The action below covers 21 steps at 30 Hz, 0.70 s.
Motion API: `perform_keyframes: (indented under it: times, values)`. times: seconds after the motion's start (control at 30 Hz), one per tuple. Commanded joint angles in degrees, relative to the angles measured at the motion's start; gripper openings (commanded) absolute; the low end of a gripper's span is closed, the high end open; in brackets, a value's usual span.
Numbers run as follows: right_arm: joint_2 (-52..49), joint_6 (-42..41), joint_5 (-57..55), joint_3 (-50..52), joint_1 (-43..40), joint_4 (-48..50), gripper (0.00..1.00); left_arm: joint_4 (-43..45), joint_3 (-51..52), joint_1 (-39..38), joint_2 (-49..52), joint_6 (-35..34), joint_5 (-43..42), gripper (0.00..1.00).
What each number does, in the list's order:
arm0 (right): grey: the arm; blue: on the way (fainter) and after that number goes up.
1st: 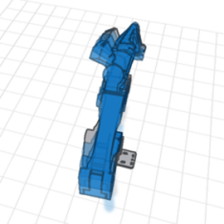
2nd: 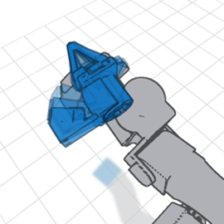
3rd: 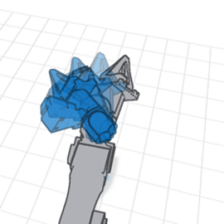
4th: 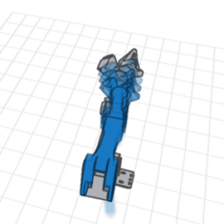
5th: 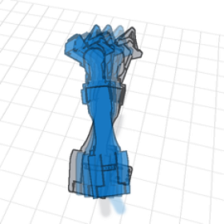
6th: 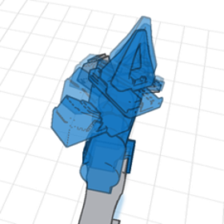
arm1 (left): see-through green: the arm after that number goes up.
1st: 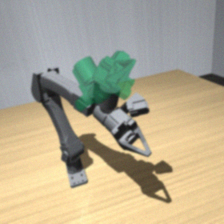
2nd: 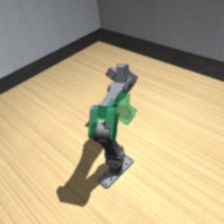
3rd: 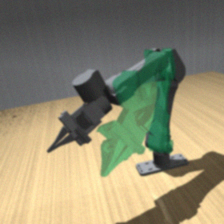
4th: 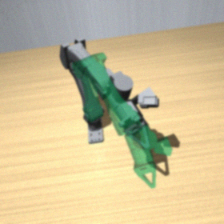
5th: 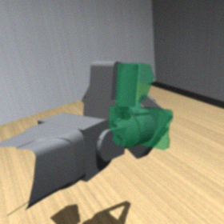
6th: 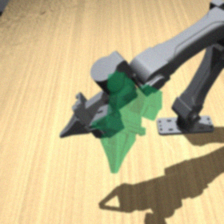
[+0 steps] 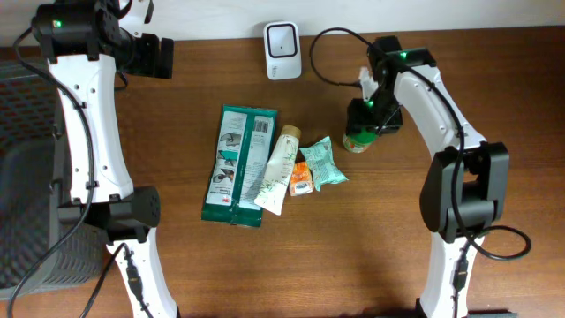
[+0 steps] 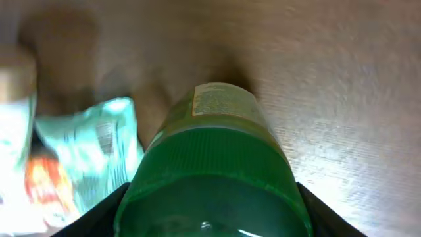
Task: Scan the item barcode
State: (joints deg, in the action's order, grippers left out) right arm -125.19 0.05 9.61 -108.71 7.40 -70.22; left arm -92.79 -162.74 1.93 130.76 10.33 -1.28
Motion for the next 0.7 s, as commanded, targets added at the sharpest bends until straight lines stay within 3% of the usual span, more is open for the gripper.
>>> perform_keyframes:
  times: [0.0, 0.1, 0.23, 0.5, 0.63, 0.67]
  values:
    - [3.21, 17.25, -5.57, -1.57, 0.48, -0.96, 0.50, 0.09, -0.17, 0.48, -0.28, 0.72, -0.63, 0.99]
    - [3.21, 24.06, -11.78, -1.55, 0.48, -0.94, 0.52, 0.09, -0.17, 0.48, -0.28, 0.72, -0.63, 0.99]
    - [2.99, 31.34, -11.87, -1.44, 0.48, -0.83, 0.52, 0.11, -0.17, 0.48, -0.28, 0.72, -0.63, 0.99]
    - [2.97, 30.69, -2.25, -1.40, 0.46, -0.81, 0.58, 0.09, -0.17, 0.48, -0.28, 0.72, -0.63, 0.99]
    - [2.95, 24.92, -2.27, -1.40, 0.46, -0.94, 0.64, 0.09, -0.17, 0.48, -0.28, 0.70, -0.63, 0.99]
    - [2.95, 23.91, -2.27, -1.40, 0.46, -0.92, 0.70, 0.09, -0.17, 0.48, -0.28, 0.72, -0.63, 0.99]
